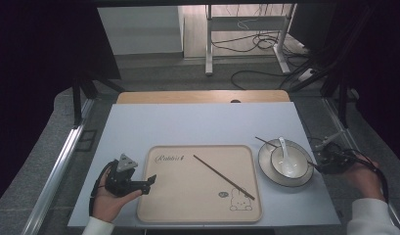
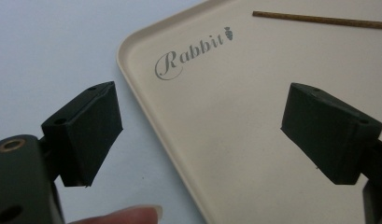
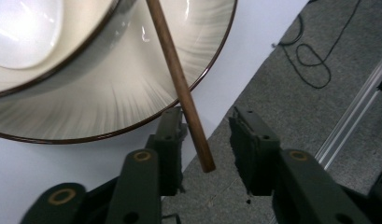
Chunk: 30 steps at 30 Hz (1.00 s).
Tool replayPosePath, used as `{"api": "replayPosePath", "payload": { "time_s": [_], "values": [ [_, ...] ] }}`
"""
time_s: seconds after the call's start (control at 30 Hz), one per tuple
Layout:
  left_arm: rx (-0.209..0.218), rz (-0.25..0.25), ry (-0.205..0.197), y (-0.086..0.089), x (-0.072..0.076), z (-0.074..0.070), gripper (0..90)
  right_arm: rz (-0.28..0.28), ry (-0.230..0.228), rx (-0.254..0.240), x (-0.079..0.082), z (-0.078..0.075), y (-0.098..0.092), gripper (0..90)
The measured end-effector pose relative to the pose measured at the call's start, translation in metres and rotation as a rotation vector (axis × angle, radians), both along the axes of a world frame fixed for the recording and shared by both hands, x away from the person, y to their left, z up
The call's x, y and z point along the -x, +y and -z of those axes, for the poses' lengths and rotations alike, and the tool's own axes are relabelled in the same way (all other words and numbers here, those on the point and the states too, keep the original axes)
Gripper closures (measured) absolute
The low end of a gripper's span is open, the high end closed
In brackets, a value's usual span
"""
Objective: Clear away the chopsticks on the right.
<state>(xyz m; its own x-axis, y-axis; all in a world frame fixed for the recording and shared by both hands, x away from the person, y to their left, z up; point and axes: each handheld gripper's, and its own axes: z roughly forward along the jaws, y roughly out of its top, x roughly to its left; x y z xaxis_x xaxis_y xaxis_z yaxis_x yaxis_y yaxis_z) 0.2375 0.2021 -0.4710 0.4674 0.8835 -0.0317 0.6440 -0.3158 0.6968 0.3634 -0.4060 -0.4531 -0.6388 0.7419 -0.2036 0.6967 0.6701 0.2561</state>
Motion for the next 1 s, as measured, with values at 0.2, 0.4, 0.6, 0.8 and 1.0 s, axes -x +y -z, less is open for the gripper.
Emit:
{"api": "replayPosePath", "payload": {
  "time_s": [0.2, 0.4, 0.6, 0.8, 1.0],
  "values": [
    [0.0, 0.001, -0.002, 0.0, 0.0, -0.001, 12.3, -0.022, 0.041, -0.016, -0.002, 0.009, -0.003, 78.0],
    [-0.001, 0.001, -0.001, 0.0, 0.0, 0.0, 12.3, -0.029, 0.041, -0.026, -0.001, 0.005, -0.004, 82.9],
    [0.001, -0.001, -0.006, 0.001, 0.001, -0.002, 12.3, -0.004, -0.003, -0.055, 0.002, -0.006, -0.004, 83.6],
    [0.003, -0.004, -0.007, 0.002, 0.001, -0.002, 12.3, 0.031, -0.091, -0.142, 0.011, -0.031, -0.005, 83.8],
    [0.002, -0.002, -0.007, 0.002, 0.0, -0.002, 12.3, 0.0, -0.169, -0.211, 0.023, -0.062, 0.011, 83.8]
  ]
}}
